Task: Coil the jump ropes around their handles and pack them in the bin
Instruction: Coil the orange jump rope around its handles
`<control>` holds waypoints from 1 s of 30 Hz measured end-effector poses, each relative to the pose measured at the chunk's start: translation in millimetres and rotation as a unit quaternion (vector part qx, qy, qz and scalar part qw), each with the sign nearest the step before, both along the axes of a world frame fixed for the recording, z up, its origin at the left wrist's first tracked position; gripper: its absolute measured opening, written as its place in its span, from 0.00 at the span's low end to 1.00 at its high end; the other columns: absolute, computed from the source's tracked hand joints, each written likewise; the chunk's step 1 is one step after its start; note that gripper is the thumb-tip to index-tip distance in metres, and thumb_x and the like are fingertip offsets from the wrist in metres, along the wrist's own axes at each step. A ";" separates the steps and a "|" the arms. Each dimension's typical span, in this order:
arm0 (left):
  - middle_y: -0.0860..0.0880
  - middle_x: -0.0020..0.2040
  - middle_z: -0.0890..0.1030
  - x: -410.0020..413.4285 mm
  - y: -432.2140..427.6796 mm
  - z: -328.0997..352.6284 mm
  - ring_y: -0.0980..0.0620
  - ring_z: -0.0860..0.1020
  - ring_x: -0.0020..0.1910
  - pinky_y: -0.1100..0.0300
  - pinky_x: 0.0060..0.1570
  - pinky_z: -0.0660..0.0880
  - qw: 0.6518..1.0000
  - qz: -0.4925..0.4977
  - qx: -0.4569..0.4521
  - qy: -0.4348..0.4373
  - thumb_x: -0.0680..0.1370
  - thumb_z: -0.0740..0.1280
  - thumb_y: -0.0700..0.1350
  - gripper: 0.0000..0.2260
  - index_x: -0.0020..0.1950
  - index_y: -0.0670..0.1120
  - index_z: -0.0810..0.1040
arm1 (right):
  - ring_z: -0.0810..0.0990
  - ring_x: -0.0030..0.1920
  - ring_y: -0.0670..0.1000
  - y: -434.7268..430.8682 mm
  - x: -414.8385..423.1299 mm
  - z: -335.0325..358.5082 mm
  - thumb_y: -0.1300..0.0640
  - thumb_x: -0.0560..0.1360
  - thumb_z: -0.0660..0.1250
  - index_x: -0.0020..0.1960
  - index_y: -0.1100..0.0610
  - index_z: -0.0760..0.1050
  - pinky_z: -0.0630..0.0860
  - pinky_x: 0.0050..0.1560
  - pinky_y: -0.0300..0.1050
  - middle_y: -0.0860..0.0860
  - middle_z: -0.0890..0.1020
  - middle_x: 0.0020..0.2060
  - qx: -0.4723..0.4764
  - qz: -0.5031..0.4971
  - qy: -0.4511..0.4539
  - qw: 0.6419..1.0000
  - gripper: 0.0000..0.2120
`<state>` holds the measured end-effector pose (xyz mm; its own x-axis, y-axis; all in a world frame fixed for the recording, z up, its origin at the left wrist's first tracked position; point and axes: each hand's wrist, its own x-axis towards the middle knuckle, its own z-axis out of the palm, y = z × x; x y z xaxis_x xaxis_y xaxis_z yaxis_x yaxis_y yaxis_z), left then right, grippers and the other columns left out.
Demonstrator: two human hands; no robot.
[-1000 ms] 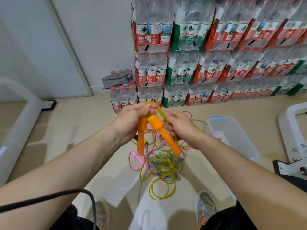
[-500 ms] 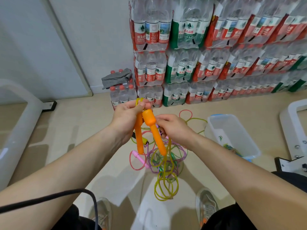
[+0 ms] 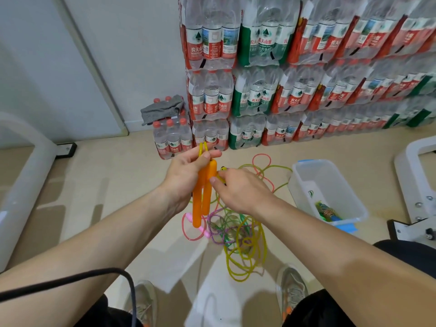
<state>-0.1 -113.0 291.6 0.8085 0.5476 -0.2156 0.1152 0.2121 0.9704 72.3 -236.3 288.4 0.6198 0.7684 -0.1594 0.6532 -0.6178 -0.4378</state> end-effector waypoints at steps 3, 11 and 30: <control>0.49 0.60 0.84 -0.1 -1.4 -3.0 0.50 0.78 0.51 0.48 0.59 0.76 0.999 -0.035 0.019 -0.006 0.82 0.63 0.37 0.12 0.64 0.45 0.79 | 0.74 0.45 0.58 1.0 -0.6 -2.3 0.45 0.84 0.54 0.40 0.52 0.71 0.65 0.42 0.48 0.48 0.73 0.33 -0.008 -0.008 0.011 1.000 0.19; 0.44 0.55 0.84 7.3 3.5 3.1 0.44 0.81 0.47 0.46 0.49 0.81 0.997 0.076 -0.033 0.002 0.80 0.64 0.33 0.12 0.61 0.42 0.80 | 0.78 0.41 0.55 4.5 -11.2 -9.2 0.48 0.84 0.55 0.53 0.56 0.75 0.72 0.41 0.51 0.53 0.79 0.39 0.116 -0.034 0.170 0.978 0.14; 0.45 0.39 0.73 24.2 24.5 4.2 0.49 0.68 0.35 0.59 0.33 0.69 0.954 0.290 0.069 -0.032 0.82 0.64 0.43 0.08 0.43 0.46 0.75 | 0.72 0.35 0.56 16.1 -63.7 -15.7 0.58 0.75 0.62 0.67 0.45 0.70 0.72 0.40 0.58 0.47 0.77 0.36 0.314 -0.012 0.312 0.896 0.21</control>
